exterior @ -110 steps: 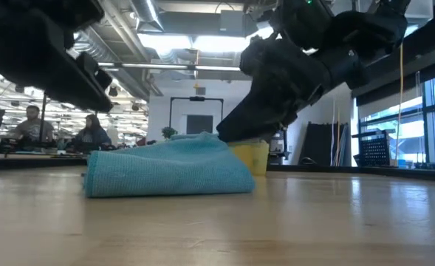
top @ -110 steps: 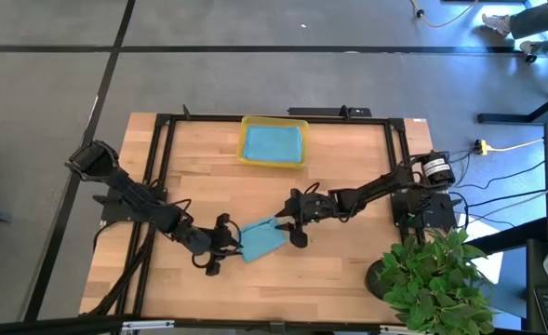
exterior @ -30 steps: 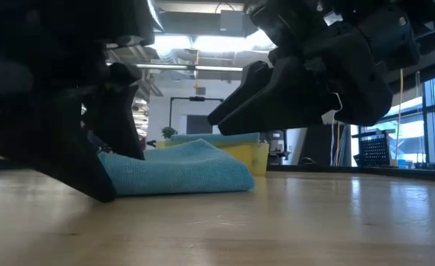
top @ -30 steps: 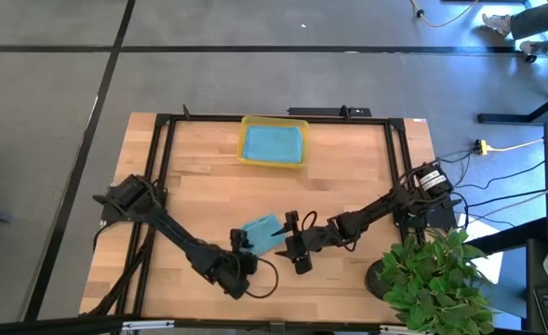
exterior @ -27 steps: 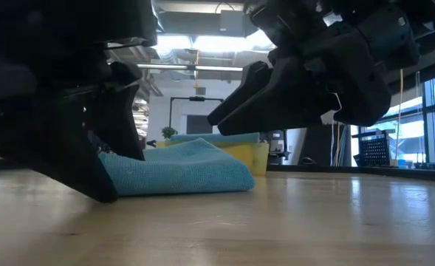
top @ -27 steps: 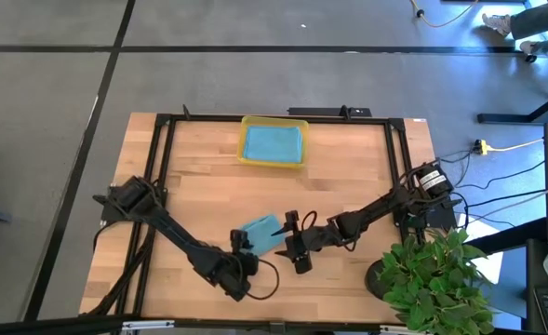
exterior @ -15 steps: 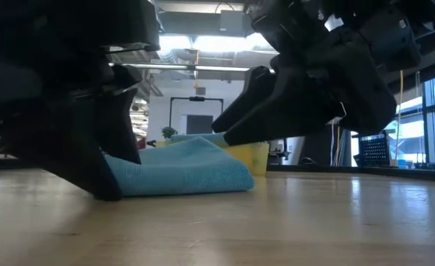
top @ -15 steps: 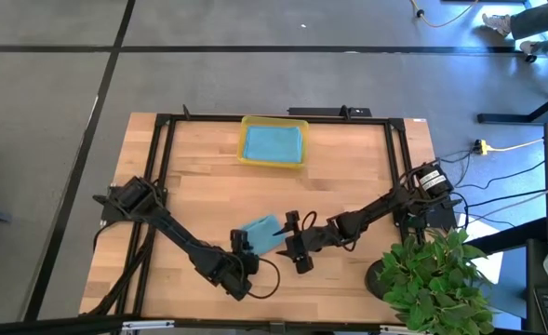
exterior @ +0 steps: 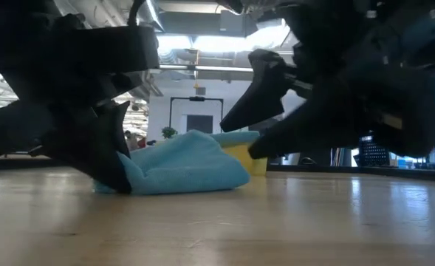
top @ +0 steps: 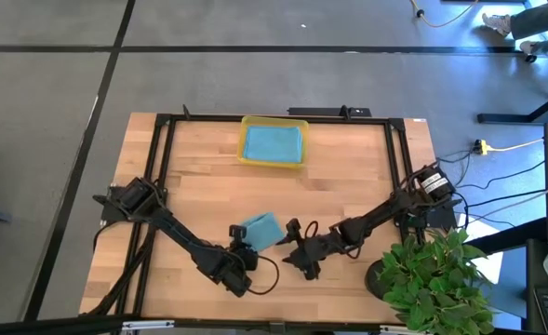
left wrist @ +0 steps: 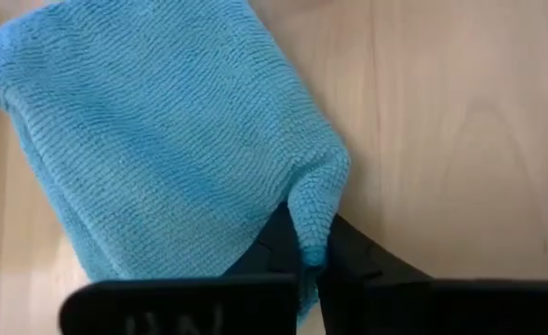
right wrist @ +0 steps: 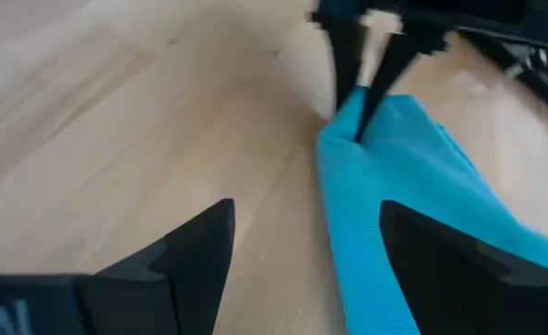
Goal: Fold microfiber towels
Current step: Put the blue towel into the yellow bin
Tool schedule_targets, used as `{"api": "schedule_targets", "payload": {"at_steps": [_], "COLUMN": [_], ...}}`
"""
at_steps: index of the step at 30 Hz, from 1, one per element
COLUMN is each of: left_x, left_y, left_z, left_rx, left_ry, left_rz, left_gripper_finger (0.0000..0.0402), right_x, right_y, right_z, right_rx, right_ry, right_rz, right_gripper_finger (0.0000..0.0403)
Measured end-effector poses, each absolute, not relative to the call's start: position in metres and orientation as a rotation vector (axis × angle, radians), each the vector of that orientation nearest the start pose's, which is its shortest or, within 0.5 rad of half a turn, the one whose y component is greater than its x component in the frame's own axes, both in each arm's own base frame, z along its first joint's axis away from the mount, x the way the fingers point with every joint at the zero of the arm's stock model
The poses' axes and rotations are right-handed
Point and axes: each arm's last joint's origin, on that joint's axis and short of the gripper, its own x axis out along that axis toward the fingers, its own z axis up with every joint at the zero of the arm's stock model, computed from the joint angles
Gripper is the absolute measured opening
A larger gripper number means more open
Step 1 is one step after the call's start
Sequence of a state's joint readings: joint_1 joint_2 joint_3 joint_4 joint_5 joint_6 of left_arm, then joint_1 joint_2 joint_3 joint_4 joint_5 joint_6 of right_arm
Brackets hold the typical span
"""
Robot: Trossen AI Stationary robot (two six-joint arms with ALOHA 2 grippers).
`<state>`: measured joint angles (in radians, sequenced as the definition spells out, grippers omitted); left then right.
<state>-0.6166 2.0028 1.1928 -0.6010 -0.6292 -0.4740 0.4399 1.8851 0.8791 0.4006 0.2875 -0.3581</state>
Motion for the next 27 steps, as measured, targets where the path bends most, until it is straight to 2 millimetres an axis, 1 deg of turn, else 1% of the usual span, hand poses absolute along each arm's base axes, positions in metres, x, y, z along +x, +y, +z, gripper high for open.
{"api": "schedule_targets", "payload": {"at_steps": [3,9,12,14,17,21,27], "left_x": [0.300,0.301,0.302,0.303,0.304,0.305,0.305], "left_y": [-0.192,-0.190,-0.187,-0.185,-0.182,-0.182,-0.183], "left_z": [0.123,0.148,0.156,0.161,0.163,0.163,0.168], "left_rx": [0.396,0.304,0.265,0.248,0.231,0.227,0.213], "left_ry": [1.075,1.028,1.013,1.005,1.005,1.014,0.996], "left_rz": [0.271,0.239,0.230,0.229,0.227,0.206,0.194], "left_gripper_finger": [0.0003,0.0002,0.0001,0.0001,0.0001,0.0001,0.0000], "right_x": [0.327,0.325,0.327,0.329,0.332,0.337,0.341], "right_y": [0.151,0.154,0.154,0.153,0.151,0.149,0.140], "right_z": [0.124,0.121,0.112,0.103,0.098,0.098,0.097], "right_rx": [-0.629,-0.740,-0.778,-0.792,-0.804,-0.822,-0.839], "right_ry": [0.554,0.560,0.569,0.580,0.587,0.590,0.635], "right_rz": [0.238,0.171,0.171,0.140,0.070,-0.025,-0.060], "right_gripper_finger": [0.0268,0.0268,0.0268,0.0268,0.0268,0.0269,0.0269]}}
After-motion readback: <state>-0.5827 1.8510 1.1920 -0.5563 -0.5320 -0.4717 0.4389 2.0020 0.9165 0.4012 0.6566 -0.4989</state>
